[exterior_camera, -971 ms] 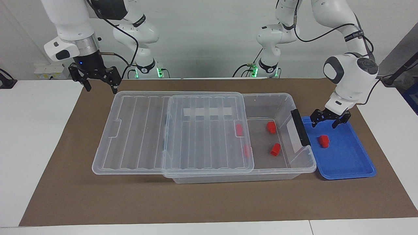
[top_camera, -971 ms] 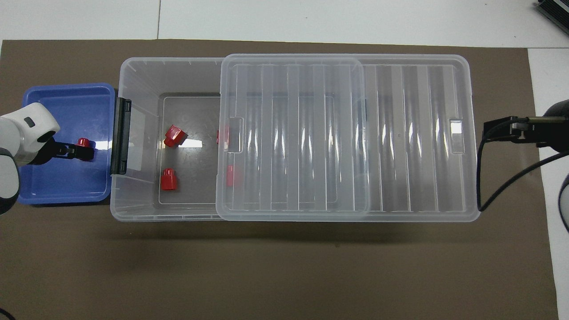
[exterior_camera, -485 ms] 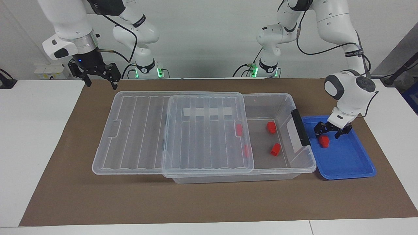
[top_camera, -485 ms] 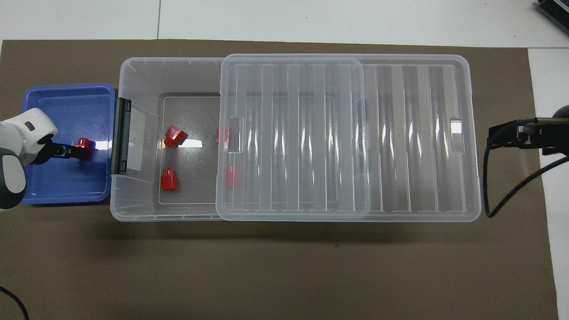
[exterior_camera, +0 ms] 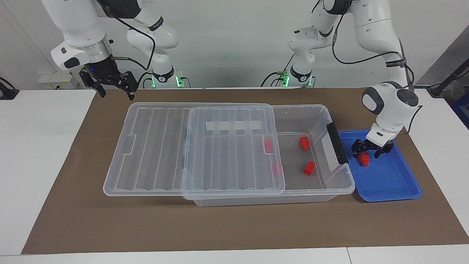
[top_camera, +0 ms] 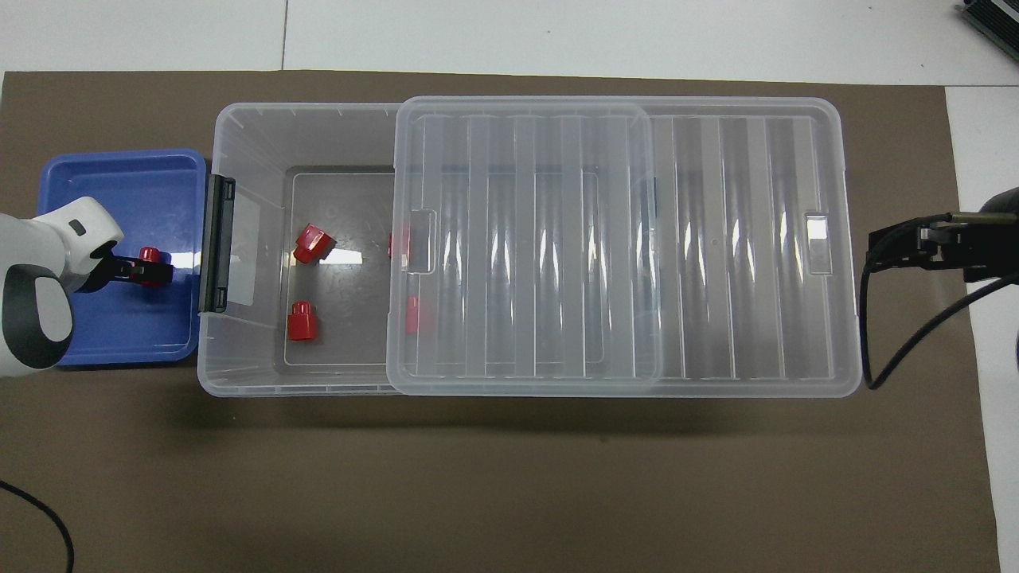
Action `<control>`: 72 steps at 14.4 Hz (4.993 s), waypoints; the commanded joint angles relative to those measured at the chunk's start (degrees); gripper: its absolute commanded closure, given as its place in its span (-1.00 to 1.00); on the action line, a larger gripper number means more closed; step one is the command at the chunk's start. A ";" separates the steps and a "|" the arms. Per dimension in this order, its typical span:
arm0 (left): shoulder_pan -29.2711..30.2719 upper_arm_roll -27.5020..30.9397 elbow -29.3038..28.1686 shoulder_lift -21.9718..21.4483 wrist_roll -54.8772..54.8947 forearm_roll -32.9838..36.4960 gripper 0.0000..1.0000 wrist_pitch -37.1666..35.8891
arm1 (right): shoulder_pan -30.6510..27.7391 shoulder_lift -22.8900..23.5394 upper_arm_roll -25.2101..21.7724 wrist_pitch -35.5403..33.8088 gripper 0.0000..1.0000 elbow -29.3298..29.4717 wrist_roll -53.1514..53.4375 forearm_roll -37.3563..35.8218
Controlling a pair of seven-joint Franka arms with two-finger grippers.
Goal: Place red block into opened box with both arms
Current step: 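Grasp the red block in the blue tray with the left gripper, then carry the red block into the open box with the left gripper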
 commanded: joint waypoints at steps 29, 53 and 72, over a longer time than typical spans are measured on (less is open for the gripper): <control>-26.23 -0.88 20.08 -5.18 -51.73 1.22 0.94 -26.46 | -1.05 -0.78 0.18 -0.08 -1.00 -0.80 0.48 1.20; -30.71 -0.61 -6.07 -2.38 -56.30 6.93 0.94 6.99 | -1.23 -0.78 0.01 0.01 -1.00 -0.71 0.39 1.20; -29.31 -0.17 14.76 -7.29 -54.20 7.63 -1.00 -25.87 | -12.03 1.67 -0.26 26.00 -0.53 -15.02 -11.03 1.20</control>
